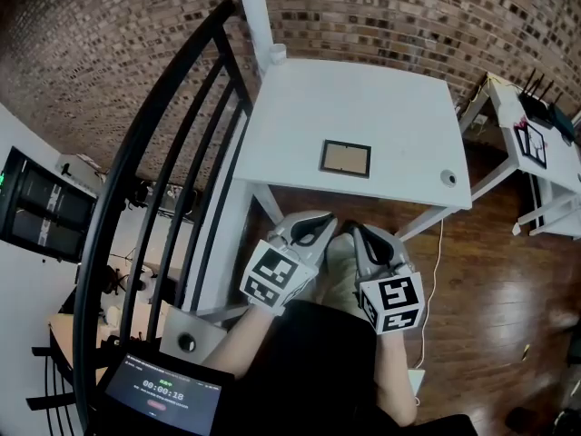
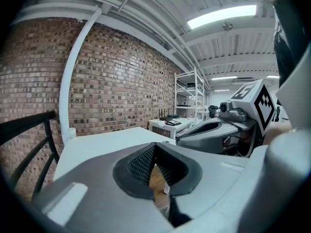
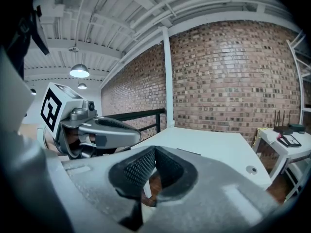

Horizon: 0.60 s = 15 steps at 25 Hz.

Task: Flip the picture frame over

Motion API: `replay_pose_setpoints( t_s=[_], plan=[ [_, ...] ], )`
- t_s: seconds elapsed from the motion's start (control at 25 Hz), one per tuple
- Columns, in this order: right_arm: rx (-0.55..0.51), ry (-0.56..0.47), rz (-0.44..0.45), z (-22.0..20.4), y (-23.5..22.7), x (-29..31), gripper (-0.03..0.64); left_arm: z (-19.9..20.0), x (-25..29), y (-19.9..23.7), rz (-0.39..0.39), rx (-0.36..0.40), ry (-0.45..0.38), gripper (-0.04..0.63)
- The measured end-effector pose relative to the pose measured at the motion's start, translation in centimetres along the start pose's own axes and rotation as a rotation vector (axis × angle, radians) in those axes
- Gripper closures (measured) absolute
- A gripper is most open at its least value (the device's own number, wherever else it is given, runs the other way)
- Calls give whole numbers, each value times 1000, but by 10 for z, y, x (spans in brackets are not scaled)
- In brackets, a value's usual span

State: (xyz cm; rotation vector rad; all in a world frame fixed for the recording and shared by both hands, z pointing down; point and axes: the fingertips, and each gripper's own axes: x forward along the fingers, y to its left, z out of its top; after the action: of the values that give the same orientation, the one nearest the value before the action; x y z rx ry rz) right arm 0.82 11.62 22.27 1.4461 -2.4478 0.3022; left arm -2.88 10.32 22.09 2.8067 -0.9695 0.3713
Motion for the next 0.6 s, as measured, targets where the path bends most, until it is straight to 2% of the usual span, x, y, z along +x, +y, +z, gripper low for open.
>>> replay_pose_setpoints(
  t_s=[0.16,0.6],
  plan=[
    [48,-3,27,-6,1,1,624,-1,2,-1,-4,0,-1,580],
    [45,14,29,-12,3,3,624,-3,2,-2,-10,13,-2,580]
  ],
)
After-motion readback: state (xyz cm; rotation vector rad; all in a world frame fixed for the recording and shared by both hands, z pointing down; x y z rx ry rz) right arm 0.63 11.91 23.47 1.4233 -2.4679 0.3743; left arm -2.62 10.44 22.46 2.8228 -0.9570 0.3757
